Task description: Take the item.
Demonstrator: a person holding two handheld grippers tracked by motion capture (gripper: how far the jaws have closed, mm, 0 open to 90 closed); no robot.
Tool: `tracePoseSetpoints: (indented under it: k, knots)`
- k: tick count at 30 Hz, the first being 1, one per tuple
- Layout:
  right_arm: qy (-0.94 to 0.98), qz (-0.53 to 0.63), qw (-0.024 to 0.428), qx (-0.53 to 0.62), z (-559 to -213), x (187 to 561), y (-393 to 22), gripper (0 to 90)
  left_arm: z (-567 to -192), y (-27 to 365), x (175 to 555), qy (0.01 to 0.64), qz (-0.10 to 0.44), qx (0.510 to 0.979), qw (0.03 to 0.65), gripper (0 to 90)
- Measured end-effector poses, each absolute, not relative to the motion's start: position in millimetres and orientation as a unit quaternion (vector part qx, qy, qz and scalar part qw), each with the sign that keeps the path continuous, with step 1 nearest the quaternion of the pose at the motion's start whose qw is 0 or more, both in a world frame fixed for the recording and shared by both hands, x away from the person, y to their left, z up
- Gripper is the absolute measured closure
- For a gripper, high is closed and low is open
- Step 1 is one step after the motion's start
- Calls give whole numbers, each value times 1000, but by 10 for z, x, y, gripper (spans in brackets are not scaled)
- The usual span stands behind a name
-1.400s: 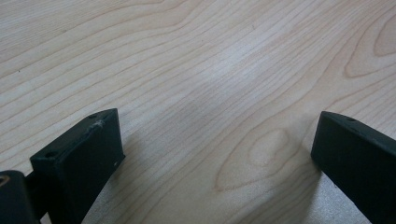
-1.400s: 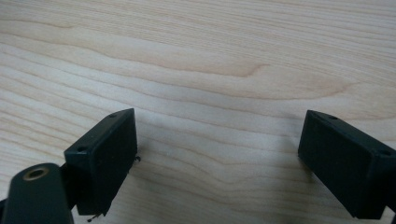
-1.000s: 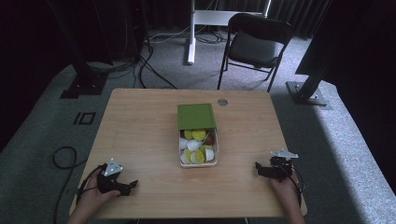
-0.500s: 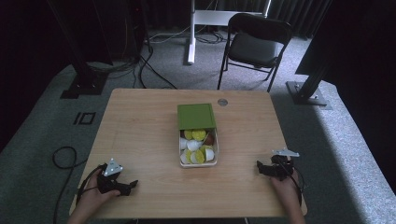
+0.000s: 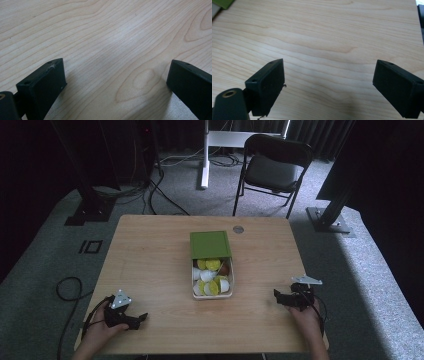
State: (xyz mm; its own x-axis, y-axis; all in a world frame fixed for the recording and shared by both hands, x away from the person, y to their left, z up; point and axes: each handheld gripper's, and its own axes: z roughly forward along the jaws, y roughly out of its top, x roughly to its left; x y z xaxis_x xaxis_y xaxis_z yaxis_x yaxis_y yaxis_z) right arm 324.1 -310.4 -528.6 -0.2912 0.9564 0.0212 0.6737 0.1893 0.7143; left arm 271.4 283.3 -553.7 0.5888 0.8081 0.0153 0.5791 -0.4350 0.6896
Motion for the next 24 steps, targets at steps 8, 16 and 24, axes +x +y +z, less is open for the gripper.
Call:
tracePoseSetpoints:
  k: [8, 16, 24]
  knots:
    - [744, 332, 218, 538, -5167, 3236, -3025, 104, -5538, 2833, 2714, 419, 175, 829, 328, 31]
    - [746, 343, 220, 526, -5058, 3230, -2951, 105, -5537, 2833, 2714, 419, 175, 829, 328, 31]
    - [754, 354, 220, 508, -4962, 3238, -2828, 105, -5537, 2833, 2714, 418, 175, 829, 327, 31]
